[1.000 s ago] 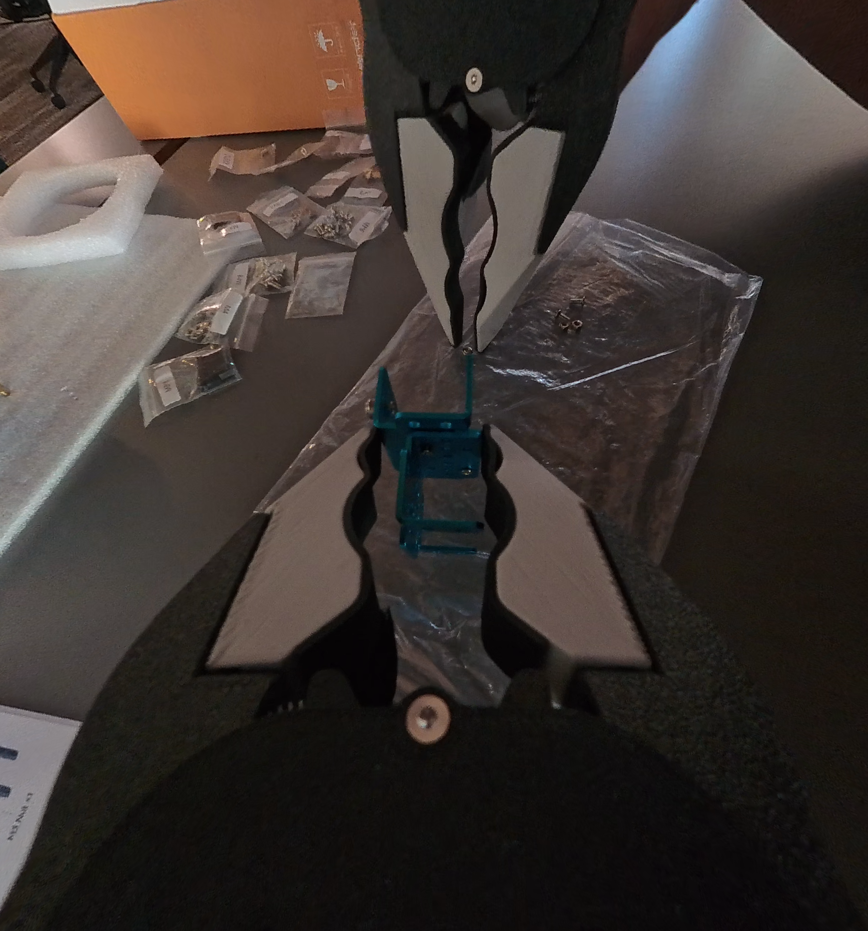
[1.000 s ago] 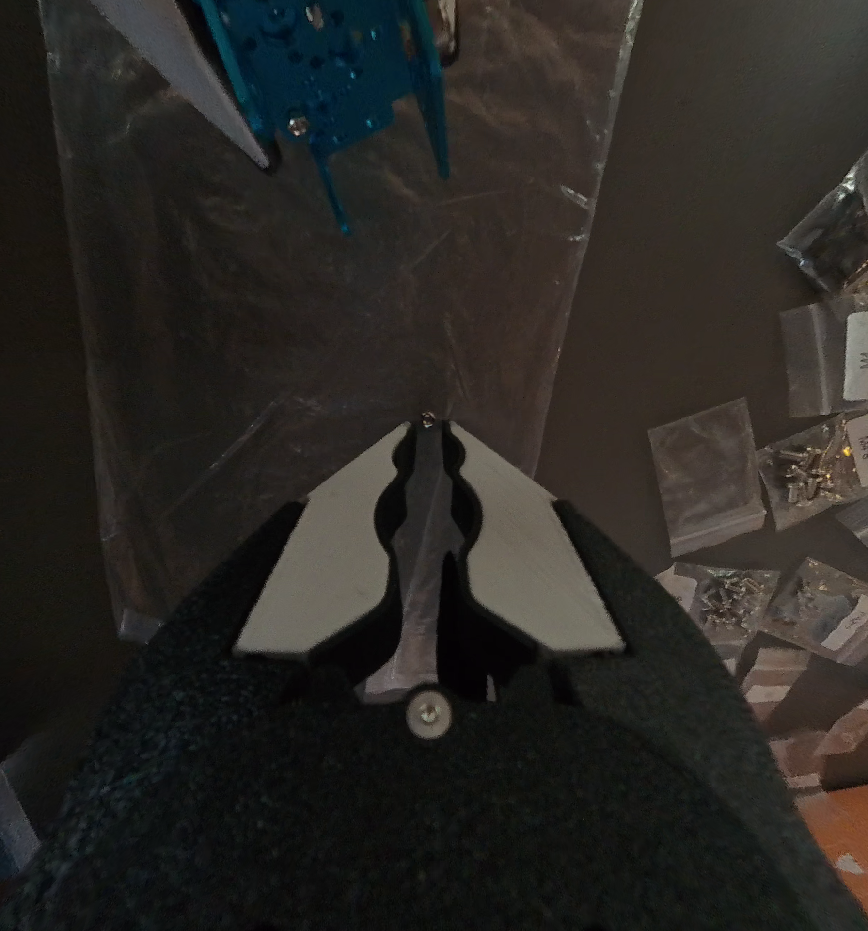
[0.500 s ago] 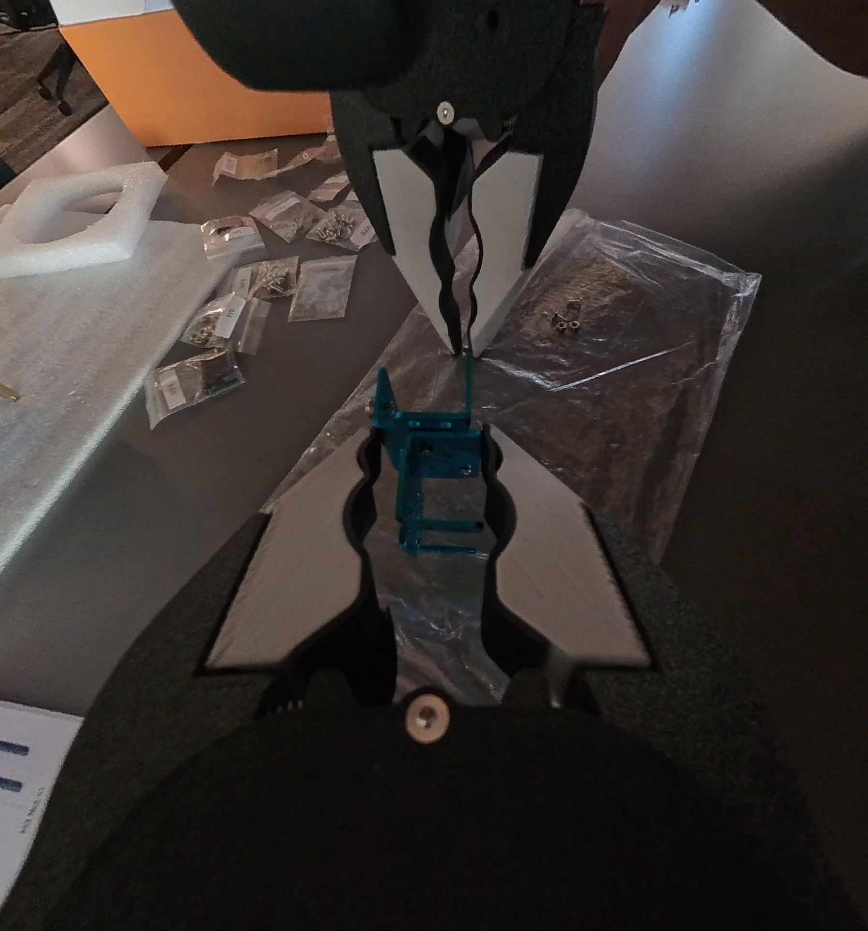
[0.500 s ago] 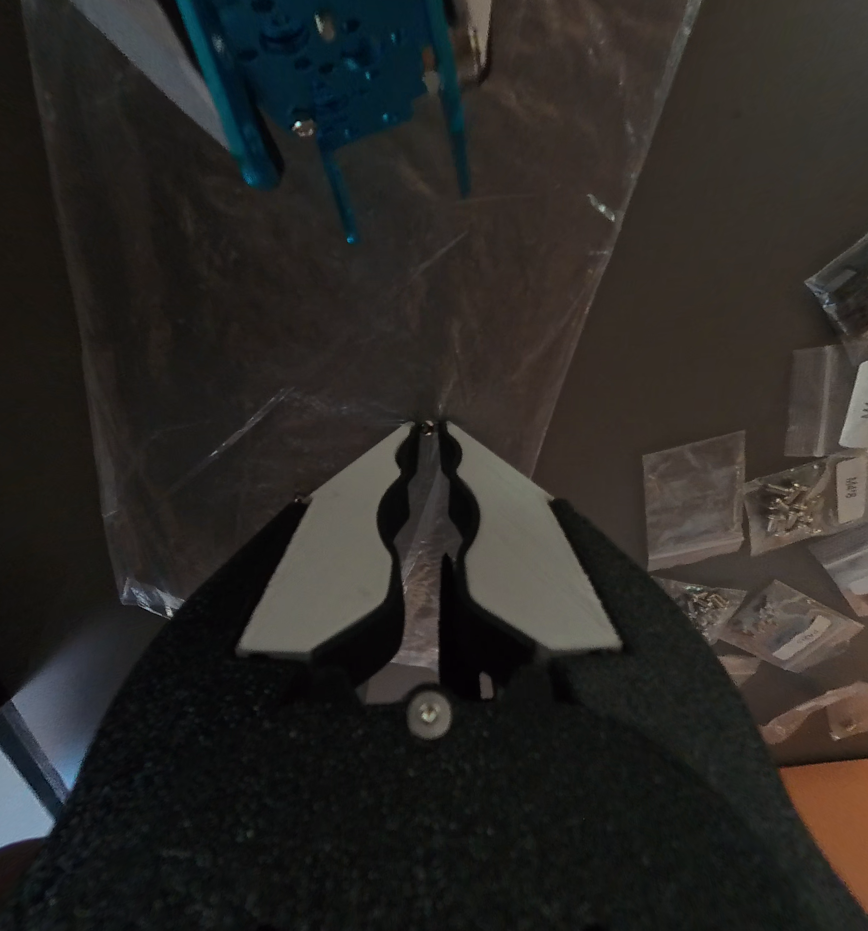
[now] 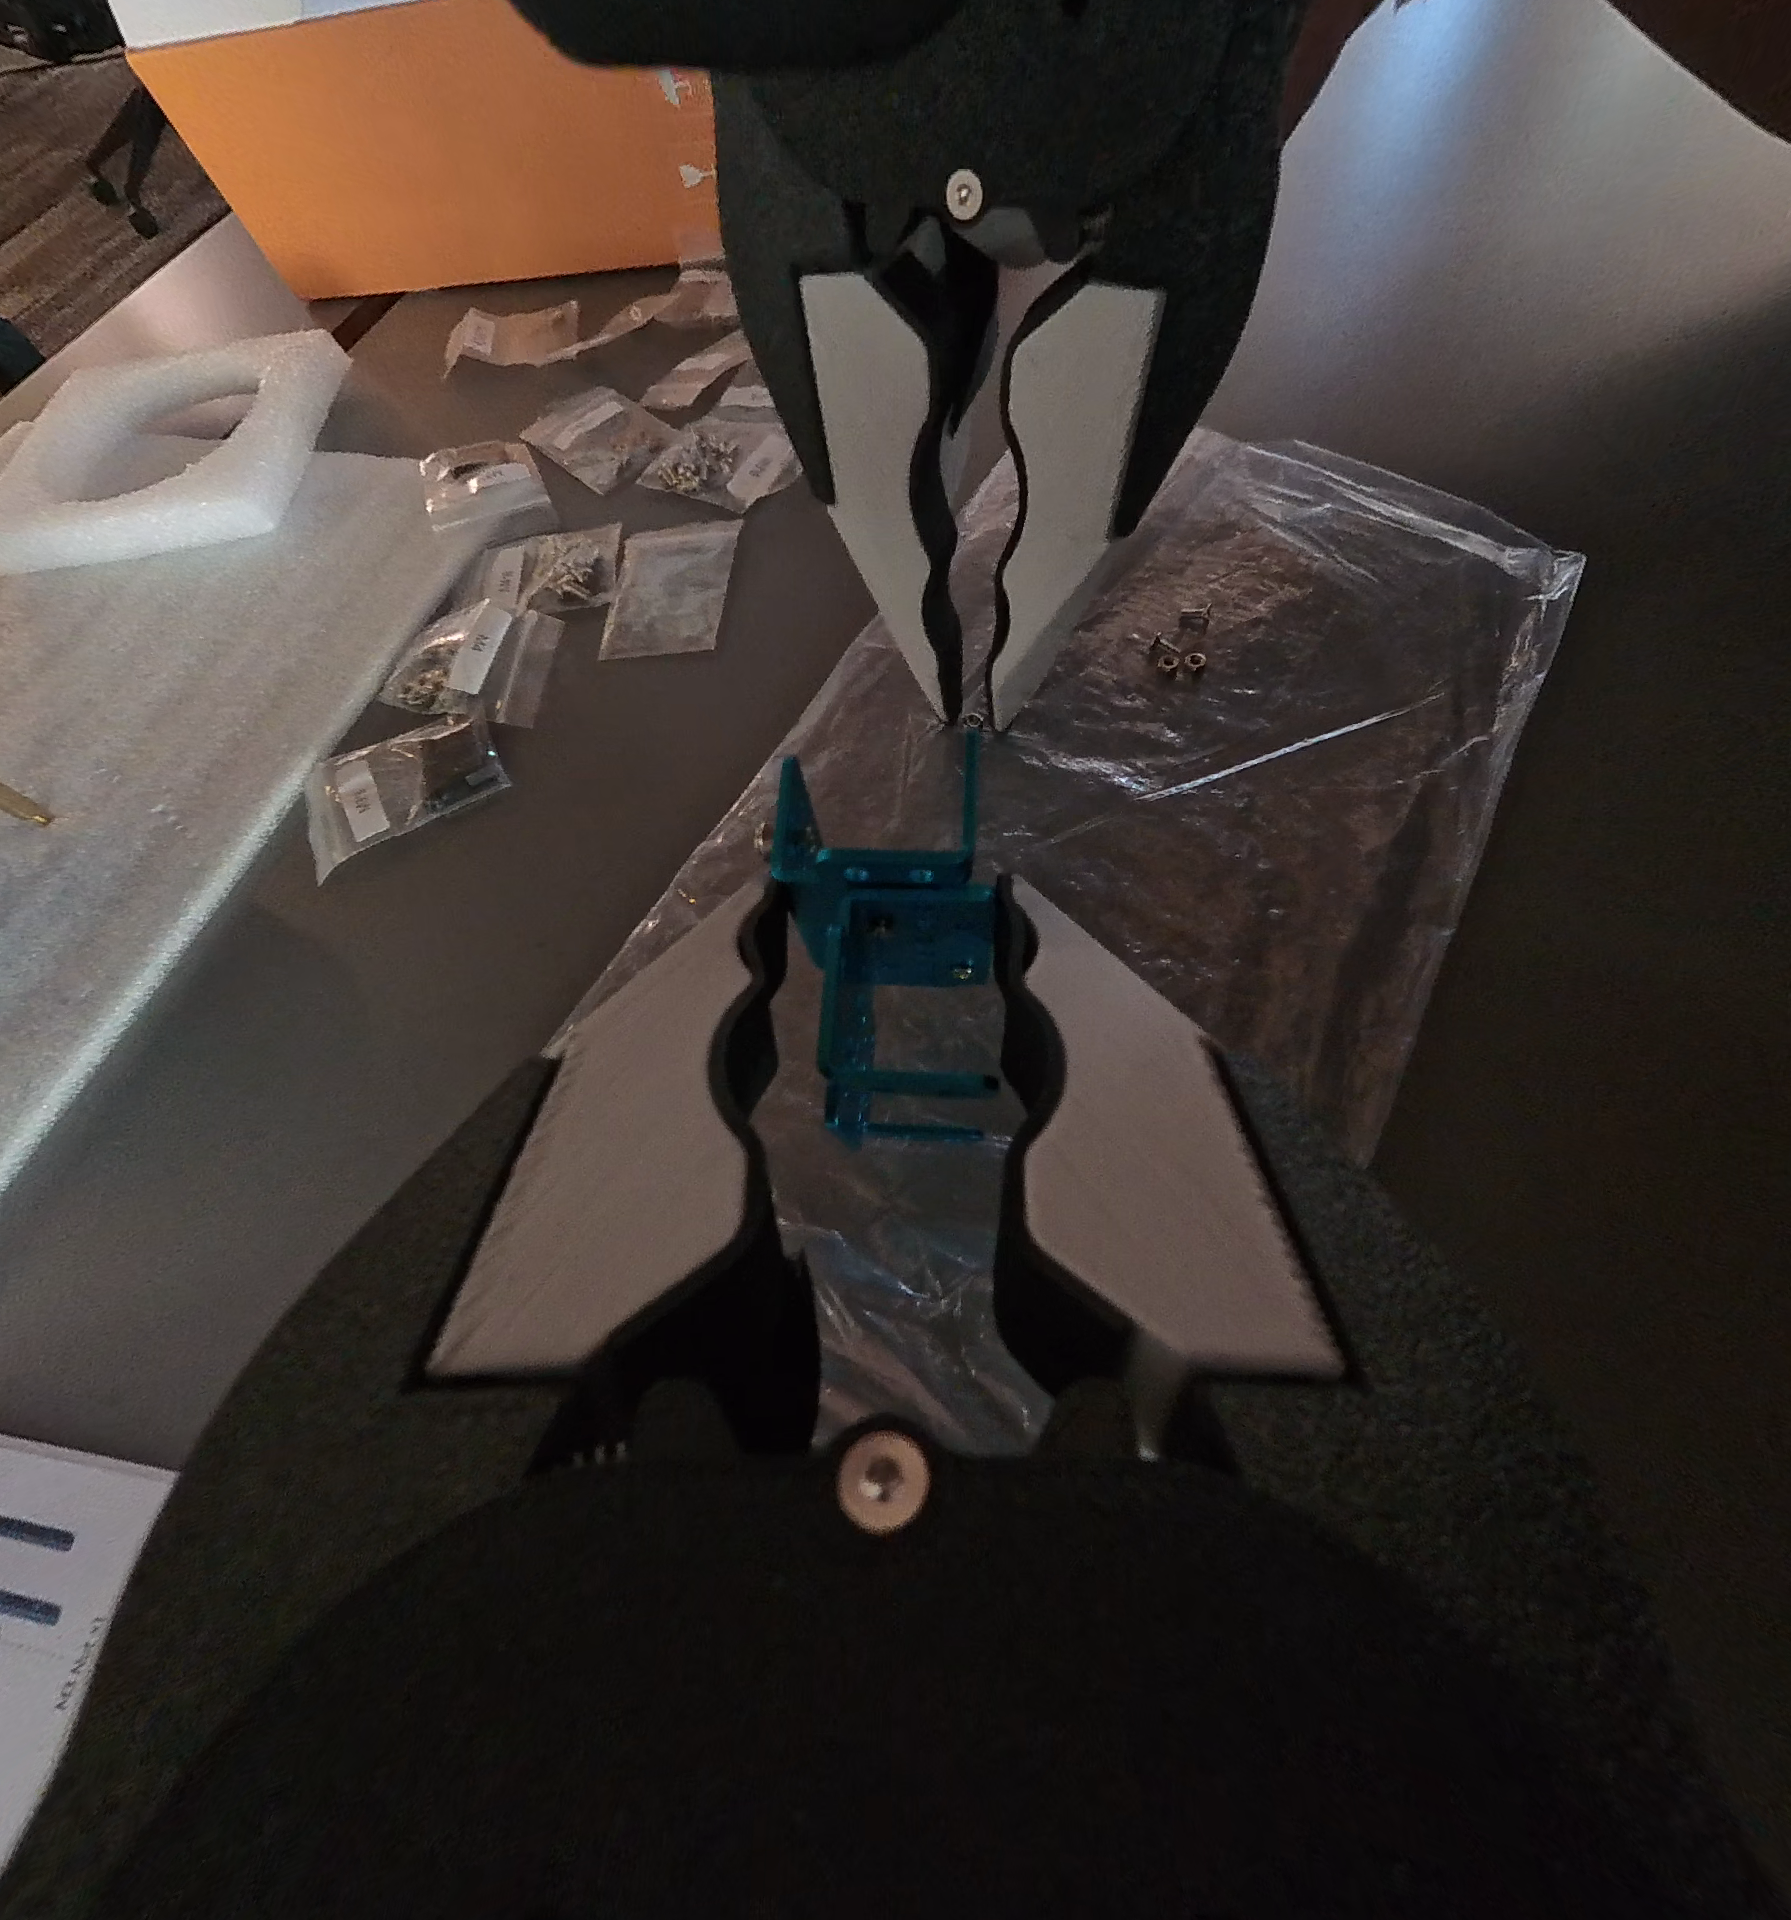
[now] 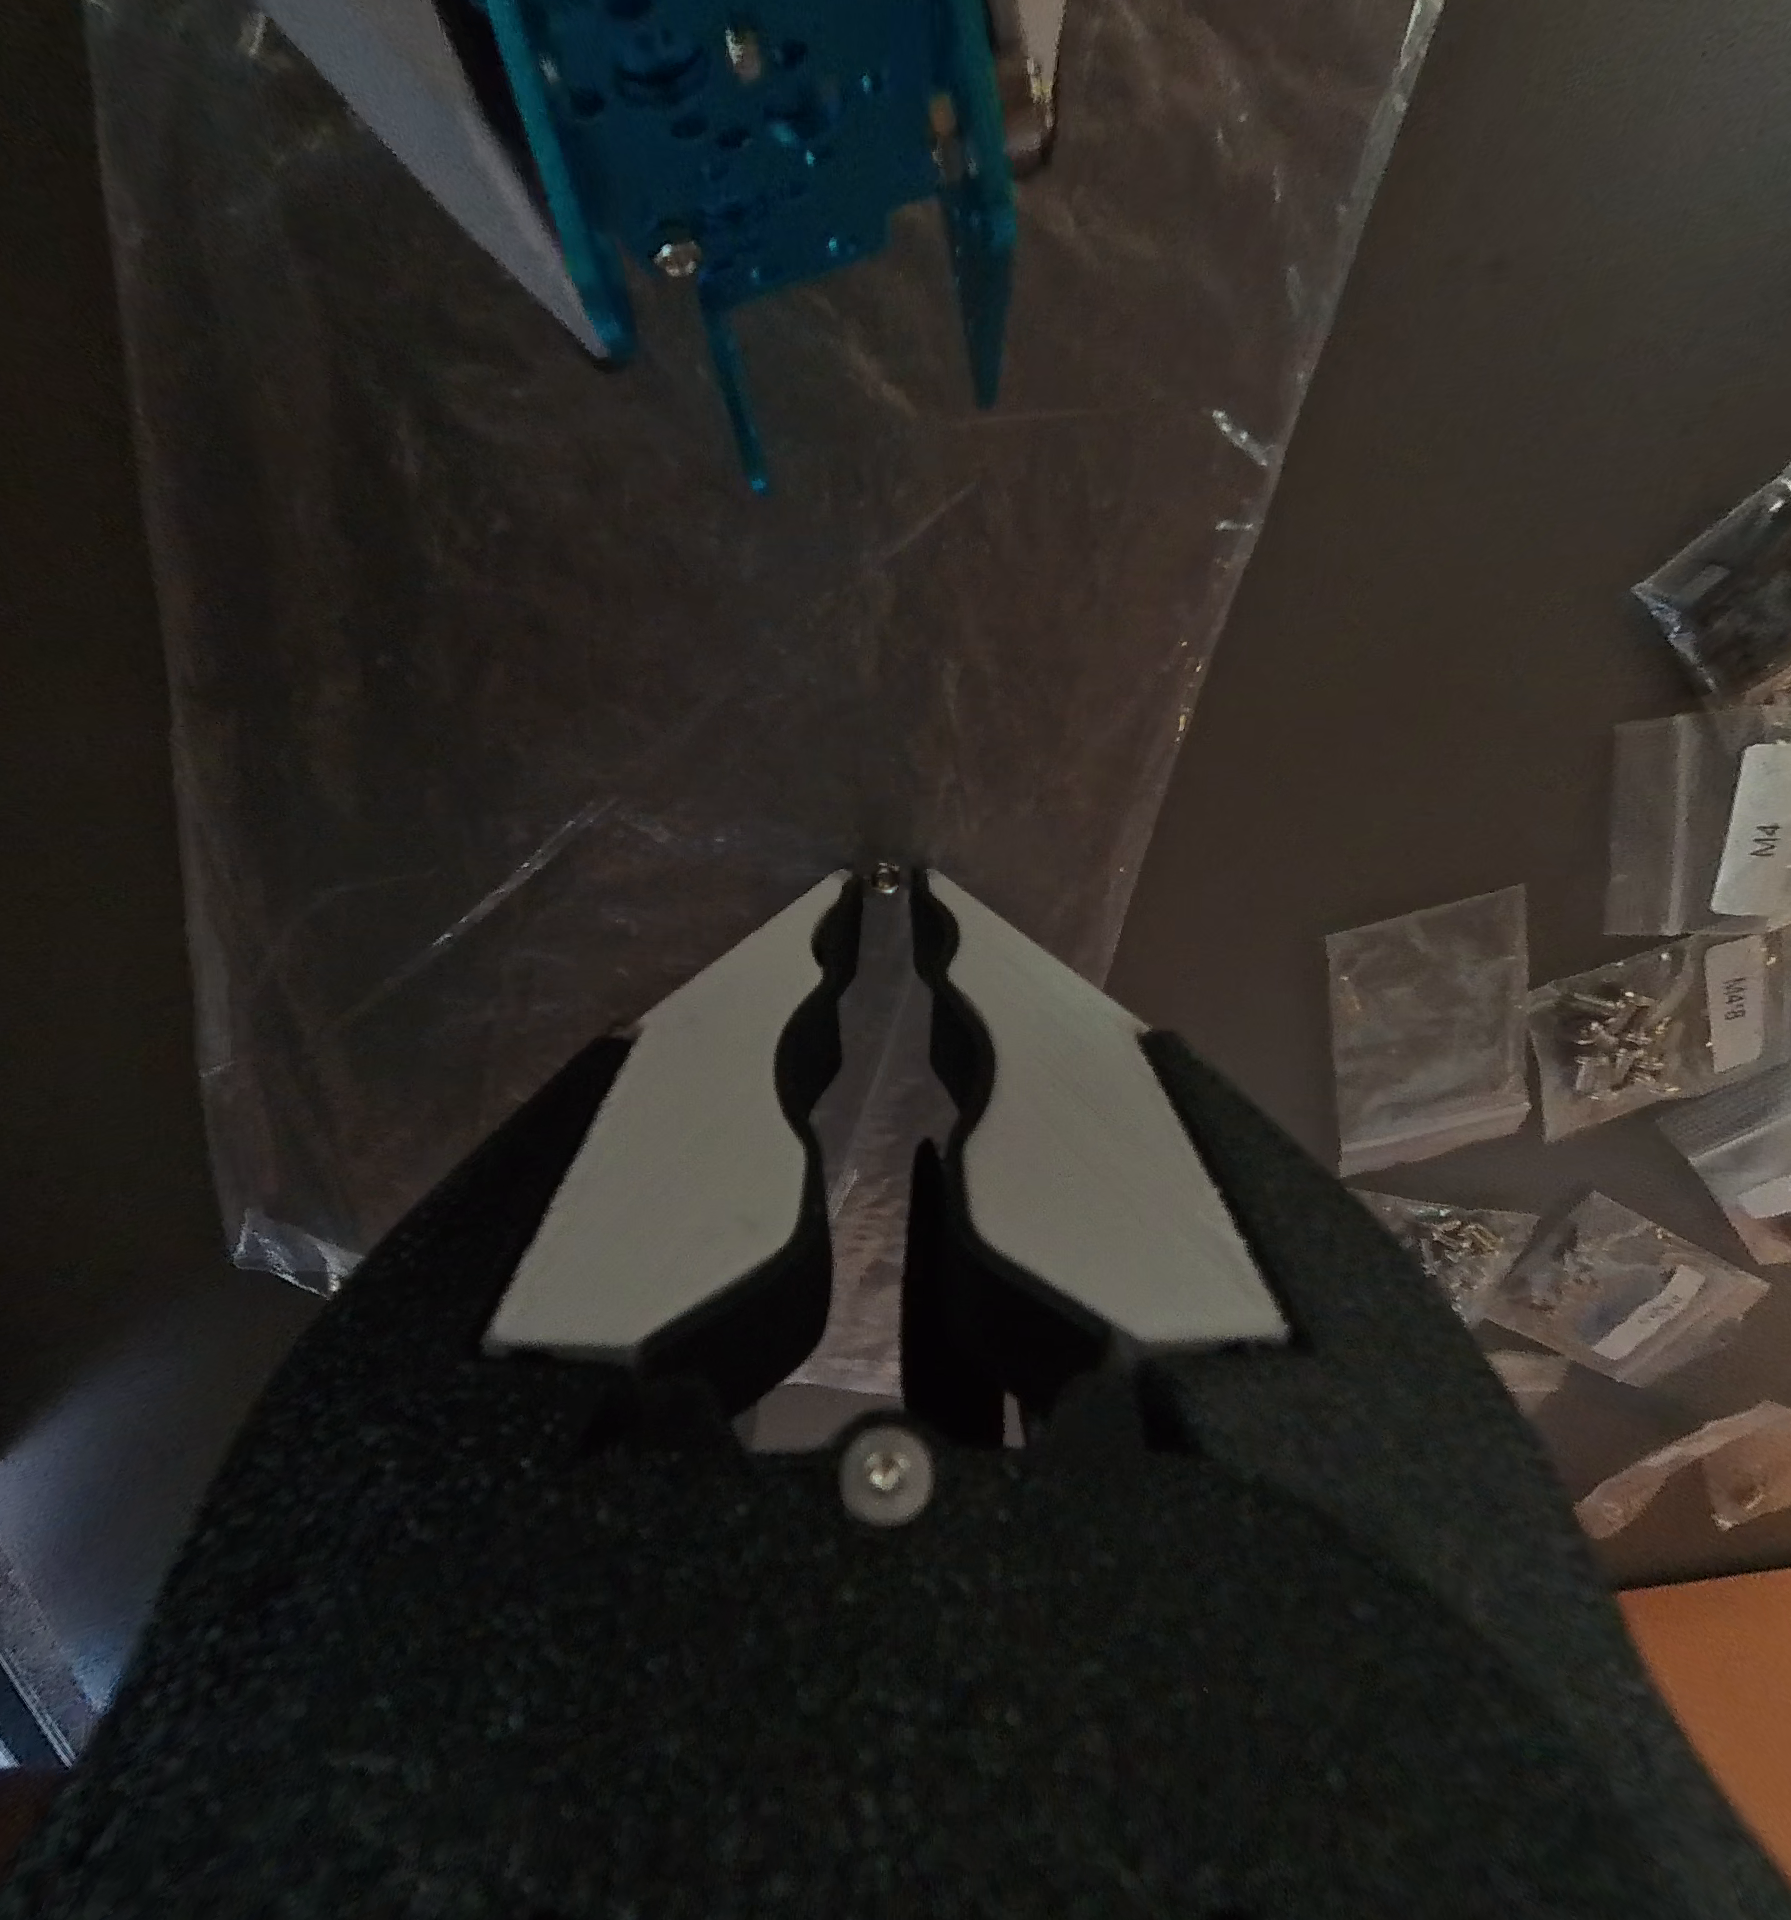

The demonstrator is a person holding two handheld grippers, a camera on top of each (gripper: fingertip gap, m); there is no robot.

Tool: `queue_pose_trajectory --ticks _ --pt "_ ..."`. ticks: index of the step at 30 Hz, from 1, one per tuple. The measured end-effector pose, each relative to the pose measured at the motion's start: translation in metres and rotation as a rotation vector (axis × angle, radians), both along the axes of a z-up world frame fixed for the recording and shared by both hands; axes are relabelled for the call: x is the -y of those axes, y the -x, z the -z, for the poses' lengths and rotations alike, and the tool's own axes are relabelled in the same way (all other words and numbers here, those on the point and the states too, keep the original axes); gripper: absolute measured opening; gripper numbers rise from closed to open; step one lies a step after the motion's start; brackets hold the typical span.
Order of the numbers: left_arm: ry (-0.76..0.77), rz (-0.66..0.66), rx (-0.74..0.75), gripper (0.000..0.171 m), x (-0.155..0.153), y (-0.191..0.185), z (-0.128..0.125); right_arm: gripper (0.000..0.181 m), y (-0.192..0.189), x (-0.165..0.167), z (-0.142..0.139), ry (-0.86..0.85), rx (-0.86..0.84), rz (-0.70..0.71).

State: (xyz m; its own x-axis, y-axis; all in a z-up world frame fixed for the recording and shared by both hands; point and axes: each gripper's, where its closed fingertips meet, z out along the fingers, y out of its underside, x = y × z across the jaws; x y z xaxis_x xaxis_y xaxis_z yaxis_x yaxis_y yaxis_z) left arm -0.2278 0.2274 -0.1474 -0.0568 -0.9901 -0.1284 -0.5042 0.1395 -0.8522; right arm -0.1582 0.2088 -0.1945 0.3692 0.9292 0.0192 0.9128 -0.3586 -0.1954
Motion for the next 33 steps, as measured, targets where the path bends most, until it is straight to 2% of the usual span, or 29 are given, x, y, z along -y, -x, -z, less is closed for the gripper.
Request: queue_pose_trajectory --ticks 18,23,26,29,33 --pt "-0.006 0.004 0.004 0.039 0.002 0.0 -0.002 0.005 0.001 0.0 0.0 0.002 -0.019 0.019" --pt "-0.006 0.002 0.006 0.039 0.001 0.0 -0.002 0.006 -0.001 -0.002 -0.009 -0.019 -0.065 0.032" --pt "-0.008 0.001 0.018 0.039 0.001 -0.001 -0.004 0.005 0.007 -0.004 -0.019 -0.026 -0.187 0.038" --pt "-0.008 0.006 0.05 0.039 0.001 -0.001 -0.01 0.005 0.028 -0.006 -0.035 -0.005 -0.452 0.051" --pt "-0.02 0.024 0.09 0.04 0.004 -0.002 -0.017 0.005 0.045 -0.016 -0.05 0.031 -0.746 0.151"
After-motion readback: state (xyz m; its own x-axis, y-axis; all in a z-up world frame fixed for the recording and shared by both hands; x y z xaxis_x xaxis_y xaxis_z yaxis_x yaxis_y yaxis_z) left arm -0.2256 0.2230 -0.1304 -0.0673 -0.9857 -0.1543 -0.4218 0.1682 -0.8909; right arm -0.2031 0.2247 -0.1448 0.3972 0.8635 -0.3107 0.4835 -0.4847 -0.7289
